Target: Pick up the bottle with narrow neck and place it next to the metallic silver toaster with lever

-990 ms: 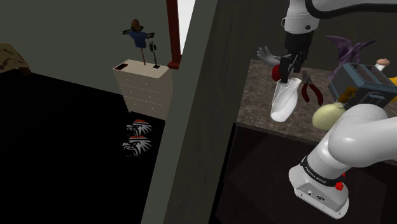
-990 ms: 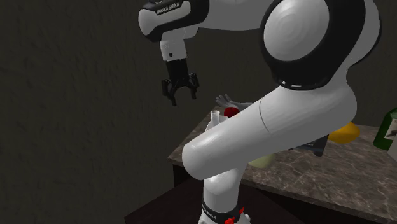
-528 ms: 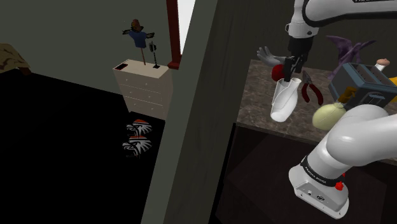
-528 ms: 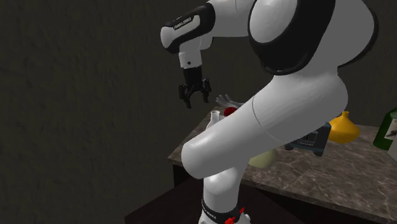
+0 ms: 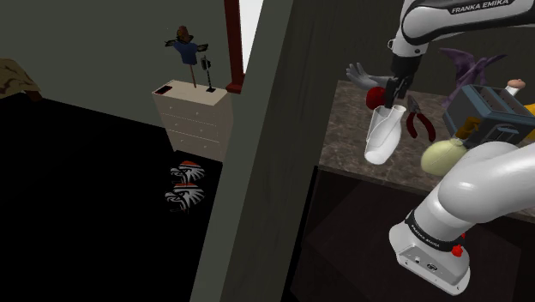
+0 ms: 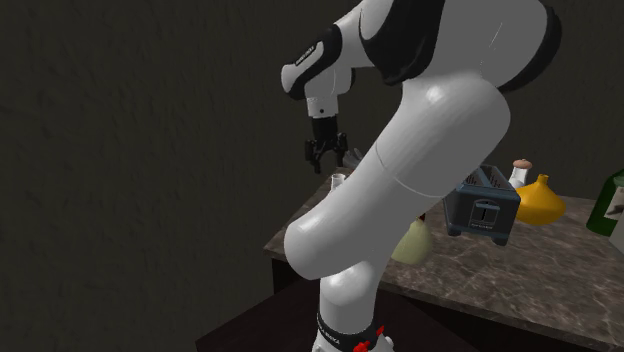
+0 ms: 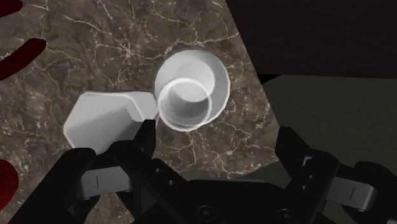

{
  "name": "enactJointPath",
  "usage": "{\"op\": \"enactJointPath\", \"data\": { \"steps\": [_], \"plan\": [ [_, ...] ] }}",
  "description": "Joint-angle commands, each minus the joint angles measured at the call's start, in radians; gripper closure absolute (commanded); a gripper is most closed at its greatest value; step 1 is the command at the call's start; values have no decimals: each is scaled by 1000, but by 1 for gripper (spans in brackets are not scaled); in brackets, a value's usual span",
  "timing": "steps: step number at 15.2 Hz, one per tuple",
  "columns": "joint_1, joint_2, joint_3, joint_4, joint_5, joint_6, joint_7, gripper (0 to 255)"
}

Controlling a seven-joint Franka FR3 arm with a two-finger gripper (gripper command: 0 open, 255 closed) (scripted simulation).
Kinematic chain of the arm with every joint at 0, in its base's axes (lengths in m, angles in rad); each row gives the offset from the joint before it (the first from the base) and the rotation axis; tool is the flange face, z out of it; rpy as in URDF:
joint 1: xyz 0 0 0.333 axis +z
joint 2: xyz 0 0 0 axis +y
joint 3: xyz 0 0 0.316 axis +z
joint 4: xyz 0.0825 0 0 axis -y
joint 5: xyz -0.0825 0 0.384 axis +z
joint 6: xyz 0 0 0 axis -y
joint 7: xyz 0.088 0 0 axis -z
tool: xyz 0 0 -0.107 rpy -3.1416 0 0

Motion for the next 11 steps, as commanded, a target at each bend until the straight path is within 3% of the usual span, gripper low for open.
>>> {"op": "enactJointPath", "data": {
  "steps": [1, 11],
  "plan": [
    [-5, 58, -54, 15, -11, 54, -50, 0],
    [-15, 75, -80, -72, -32, 159, -46, 0]
  ]
}}
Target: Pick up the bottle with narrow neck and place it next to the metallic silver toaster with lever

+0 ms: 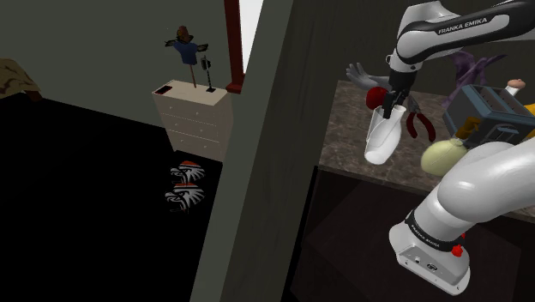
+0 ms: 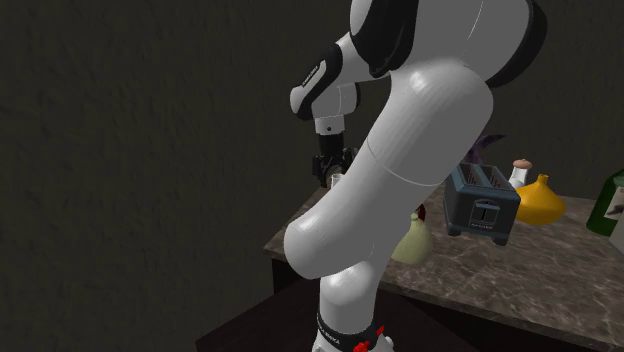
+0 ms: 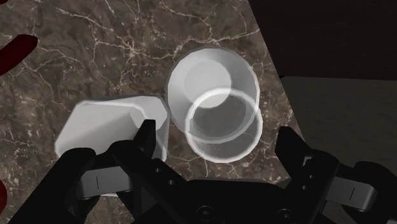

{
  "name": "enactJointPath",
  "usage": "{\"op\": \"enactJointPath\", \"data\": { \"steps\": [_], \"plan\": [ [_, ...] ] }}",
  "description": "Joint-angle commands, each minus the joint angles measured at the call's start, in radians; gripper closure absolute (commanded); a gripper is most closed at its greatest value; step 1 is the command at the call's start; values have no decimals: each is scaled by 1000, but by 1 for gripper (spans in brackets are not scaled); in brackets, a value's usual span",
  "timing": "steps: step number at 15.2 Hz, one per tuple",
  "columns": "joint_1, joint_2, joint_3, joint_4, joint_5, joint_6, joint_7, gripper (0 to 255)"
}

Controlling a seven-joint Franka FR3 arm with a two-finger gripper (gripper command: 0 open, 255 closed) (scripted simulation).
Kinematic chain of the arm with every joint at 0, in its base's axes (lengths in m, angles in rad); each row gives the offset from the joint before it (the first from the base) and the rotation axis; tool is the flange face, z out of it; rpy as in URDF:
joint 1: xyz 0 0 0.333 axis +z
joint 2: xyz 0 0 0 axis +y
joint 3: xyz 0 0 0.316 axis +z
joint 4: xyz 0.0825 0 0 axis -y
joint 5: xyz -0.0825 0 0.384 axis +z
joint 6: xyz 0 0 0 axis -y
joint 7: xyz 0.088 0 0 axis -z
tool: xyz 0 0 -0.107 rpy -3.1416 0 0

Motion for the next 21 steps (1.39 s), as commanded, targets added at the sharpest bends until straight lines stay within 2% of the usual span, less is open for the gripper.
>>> {"op": "enactJointPath", "data": {
  "steps": [1, 5, 6, 15, 21],
  "plan": [
    [0, 0, -1, -2, -1, 3, 0, 0],
    [0, 0, -1, -2, -1, 3, 0, 0],
    [0, 0, -1, -2, -1, 3, 0, 255],
    [0, 0, -1, -2, -1, 3, 0, 255],
    [1, -27, 20, 59, 11, -85, -6, 255]
  ]
}}
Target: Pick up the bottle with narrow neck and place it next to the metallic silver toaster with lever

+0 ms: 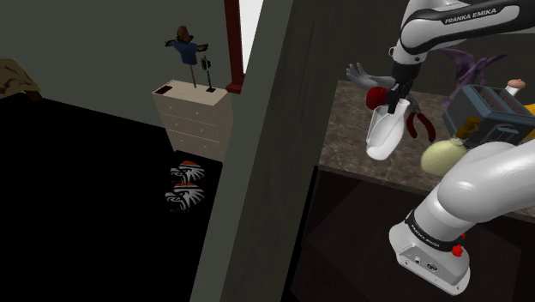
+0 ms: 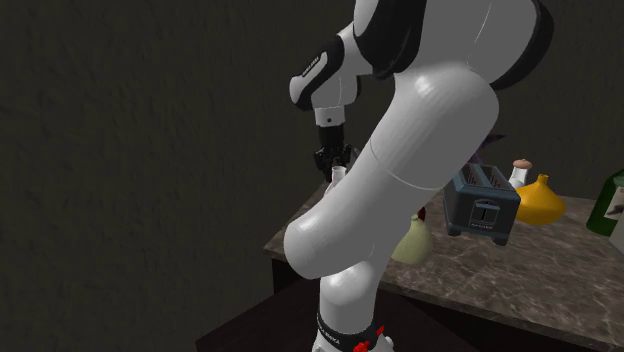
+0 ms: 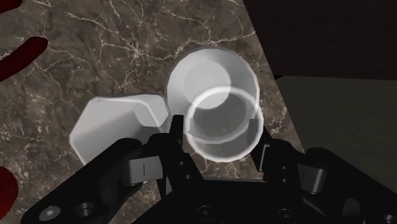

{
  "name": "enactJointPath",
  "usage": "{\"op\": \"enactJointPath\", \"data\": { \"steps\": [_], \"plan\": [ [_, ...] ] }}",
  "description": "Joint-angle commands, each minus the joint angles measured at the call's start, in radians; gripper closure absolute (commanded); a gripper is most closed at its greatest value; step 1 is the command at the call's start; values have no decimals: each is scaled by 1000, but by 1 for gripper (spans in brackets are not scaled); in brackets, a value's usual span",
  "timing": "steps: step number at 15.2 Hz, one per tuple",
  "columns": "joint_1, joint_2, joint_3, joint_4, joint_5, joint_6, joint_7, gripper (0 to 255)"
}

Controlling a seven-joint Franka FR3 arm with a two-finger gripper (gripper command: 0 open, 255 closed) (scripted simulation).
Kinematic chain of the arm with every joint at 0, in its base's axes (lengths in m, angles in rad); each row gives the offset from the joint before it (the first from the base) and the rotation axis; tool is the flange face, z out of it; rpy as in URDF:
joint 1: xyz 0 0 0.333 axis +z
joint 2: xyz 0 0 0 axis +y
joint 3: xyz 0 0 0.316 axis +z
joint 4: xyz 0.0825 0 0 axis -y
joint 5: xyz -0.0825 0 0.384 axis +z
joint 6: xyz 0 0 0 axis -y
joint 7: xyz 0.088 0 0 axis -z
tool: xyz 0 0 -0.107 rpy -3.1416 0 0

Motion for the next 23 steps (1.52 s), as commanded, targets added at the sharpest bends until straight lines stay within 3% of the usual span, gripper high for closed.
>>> {"op": "enactJointPath", "data": {
  "steps": [1, 23],
  "plan": [
    [1, -4, 5, 24, 4, -28, -4, 255],
    [16, -16, 61, 307, 45, -322, -34, 255]
  ]
}}
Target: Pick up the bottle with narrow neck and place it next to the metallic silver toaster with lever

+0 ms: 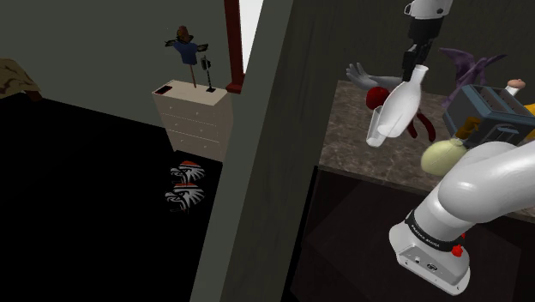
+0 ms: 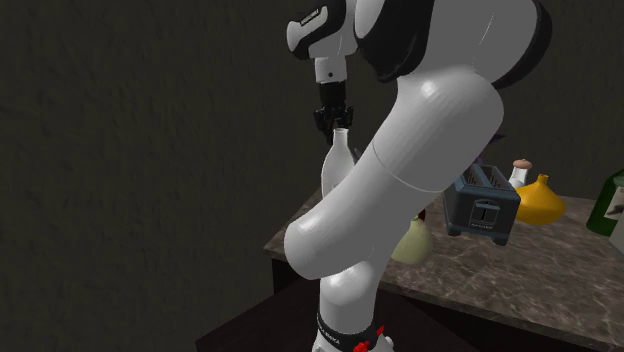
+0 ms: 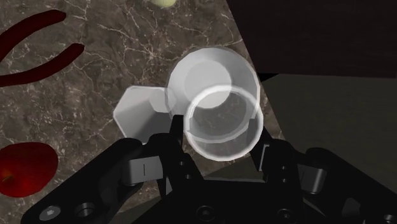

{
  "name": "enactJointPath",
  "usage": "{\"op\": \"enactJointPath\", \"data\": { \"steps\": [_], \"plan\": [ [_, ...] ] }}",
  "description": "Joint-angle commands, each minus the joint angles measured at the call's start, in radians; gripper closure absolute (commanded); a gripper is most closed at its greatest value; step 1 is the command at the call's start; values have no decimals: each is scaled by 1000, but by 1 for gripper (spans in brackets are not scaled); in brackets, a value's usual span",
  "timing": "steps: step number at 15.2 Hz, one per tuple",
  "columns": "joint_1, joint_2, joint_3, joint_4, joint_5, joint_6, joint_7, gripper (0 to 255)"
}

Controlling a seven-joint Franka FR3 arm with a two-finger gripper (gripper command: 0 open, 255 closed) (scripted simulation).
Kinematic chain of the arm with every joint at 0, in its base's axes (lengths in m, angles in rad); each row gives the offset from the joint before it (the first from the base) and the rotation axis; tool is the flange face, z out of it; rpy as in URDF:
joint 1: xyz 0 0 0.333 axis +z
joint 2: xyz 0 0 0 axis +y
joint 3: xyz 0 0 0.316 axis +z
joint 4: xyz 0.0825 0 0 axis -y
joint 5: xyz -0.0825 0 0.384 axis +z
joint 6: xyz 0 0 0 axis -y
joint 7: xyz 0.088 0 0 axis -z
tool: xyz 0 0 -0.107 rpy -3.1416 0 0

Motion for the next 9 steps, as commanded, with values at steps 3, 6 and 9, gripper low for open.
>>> {"op": "enactJointPath", "data": {
  "steps": [3, 6, 9],
  "plan": [
    [3, 10, 7, 62, 7, -53, -8, 255],
    [6, 19, 12, 109, 12, -91, -14, 255],
    [8, 30, 16, 158, 16, -129, -20, 255]
  ]
}}
